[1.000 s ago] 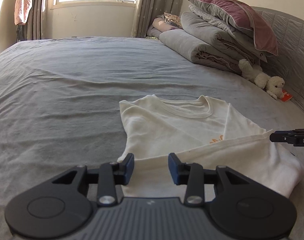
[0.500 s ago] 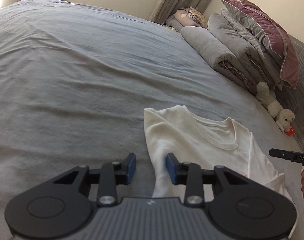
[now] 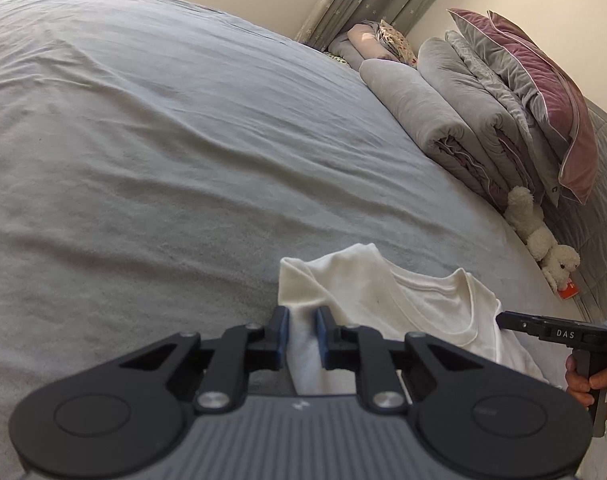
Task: Fold clothes
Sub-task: 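Grasp the collar edge with both grippers, then lift the collar with both grippers and fold it over toward the hem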
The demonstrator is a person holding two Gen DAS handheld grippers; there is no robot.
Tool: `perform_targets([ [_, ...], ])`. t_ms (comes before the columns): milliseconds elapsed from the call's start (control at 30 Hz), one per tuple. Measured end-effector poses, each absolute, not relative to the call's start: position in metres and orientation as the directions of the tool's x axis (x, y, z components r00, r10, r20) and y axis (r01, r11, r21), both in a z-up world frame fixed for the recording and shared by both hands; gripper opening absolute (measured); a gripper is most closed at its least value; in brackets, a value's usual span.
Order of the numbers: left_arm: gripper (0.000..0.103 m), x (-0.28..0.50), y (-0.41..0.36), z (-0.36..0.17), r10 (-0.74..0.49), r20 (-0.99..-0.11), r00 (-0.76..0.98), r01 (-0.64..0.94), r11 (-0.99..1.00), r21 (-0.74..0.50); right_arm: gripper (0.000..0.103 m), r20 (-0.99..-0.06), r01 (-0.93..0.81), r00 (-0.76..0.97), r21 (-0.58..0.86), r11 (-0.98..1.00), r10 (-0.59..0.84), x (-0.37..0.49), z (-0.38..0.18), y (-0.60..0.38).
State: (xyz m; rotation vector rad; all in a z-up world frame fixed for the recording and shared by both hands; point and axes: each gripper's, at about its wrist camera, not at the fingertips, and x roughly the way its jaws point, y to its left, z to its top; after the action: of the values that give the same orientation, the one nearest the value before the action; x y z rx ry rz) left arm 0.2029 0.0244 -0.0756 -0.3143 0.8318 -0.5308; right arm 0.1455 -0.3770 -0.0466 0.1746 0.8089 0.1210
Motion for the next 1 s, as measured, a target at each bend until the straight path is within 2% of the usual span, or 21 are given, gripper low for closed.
perform_targets([
  [67,0.013,0.203,0.023,-0.074,-0.555,-0.618,0.557,0.326,0.830,-0.452,0.028,-0.706,-0.047,0.686,0.199,0.979,0.177,0.148,-0.046,-0.372],
  [167,0.009,0.198,0.018,-0.069,-0.535,-0.617,0.577,0.343,0.845,-0.411,0.011,-0.704,-0.059,0.686,0.197,0.979,0.183,0.149,-0.043,-0.367],
  [500,0.007,0.169,0.017,-0.030,-0.525,-0.541,0.657,0.399,0.851,-0.341,0.009,-0.629,-0.058,0.758,0.200,0.978,0.173,0.119,-0.001,-0.368],
  [733,0.007,0.131,0.020,0.005,-0.545,-0.464,0.698,0.468,0.838,-0.280,0.008,-0.562,-0.088,0.812,0.148,0.985,0.157,0.077,0.032,-0.358],
  [1000,0.005,0.076,0.030,0.025,-0.563,-0.418,0.713,0.538,0.822,-0.189,0.005,-0.506,-0.103,0.849,0.125,0.987,0.153,0.016,0.049,-0.349],
])
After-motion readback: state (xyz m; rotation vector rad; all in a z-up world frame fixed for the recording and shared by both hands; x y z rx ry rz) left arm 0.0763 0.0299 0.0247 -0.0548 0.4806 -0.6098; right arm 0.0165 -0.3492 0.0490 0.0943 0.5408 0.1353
